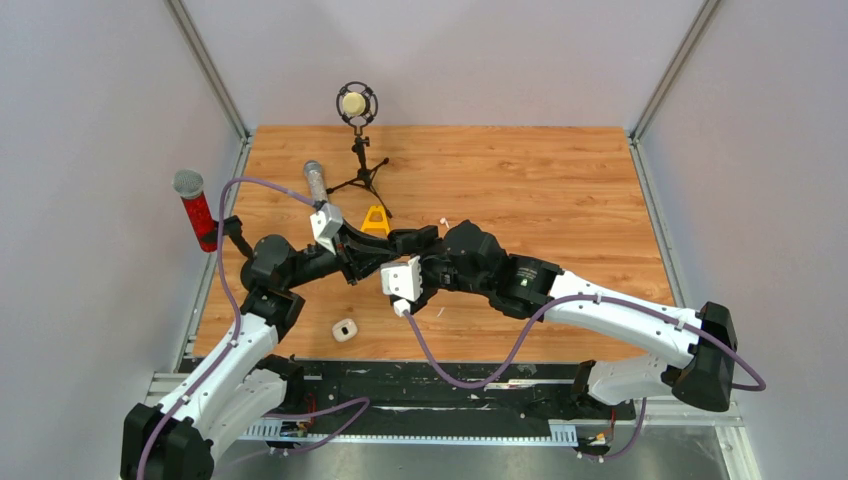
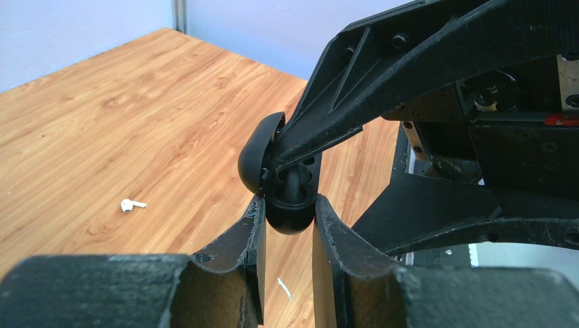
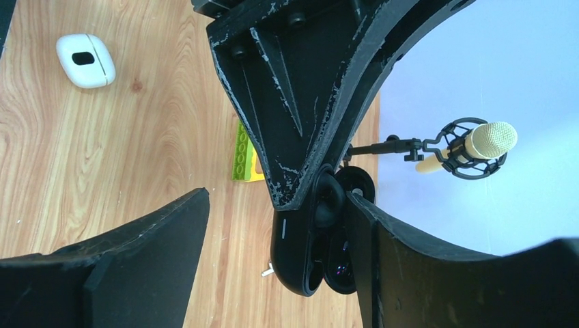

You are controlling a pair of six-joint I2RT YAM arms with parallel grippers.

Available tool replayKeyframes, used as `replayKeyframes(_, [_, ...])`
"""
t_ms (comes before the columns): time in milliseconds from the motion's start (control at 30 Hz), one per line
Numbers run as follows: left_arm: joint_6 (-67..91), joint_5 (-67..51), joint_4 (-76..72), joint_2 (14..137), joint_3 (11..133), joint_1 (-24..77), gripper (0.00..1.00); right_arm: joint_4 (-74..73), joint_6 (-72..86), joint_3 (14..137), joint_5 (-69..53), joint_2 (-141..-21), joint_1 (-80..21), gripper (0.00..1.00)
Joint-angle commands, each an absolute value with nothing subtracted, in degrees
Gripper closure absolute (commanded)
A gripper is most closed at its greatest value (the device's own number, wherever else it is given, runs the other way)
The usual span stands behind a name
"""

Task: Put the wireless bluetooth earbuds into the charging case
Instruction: Place the earbud in the charging case.

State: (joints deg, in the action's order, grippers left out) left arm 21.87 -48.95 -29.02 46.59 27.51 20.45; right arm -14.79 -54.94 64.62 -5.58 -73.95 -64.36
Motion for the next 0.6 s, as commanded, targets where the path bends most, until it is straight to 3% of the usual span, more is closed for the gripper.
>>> replayKeyframes(0, [22.99, -48.73, -31.67, 46.57, 30.05, 19.88, 1.0, -11.87, -56.06, 64.7, -4.54, -74.34, -64.66, 0.28])
replayKeyframes(300, [25.19, -49.16, -34.29, 46.9, 30.01, 19.44, 1.0, -12.71, -56.43, 65.41, -1.83, -76.37, -65.13, 0.36])
replayKeyframes(567, [25.75, -49.72, -35.57, 47.02, 29.8, 19.32, 1.0, -13.24, -56.16, 66.05, -1.58, -76.7, -65.13, 0.48])
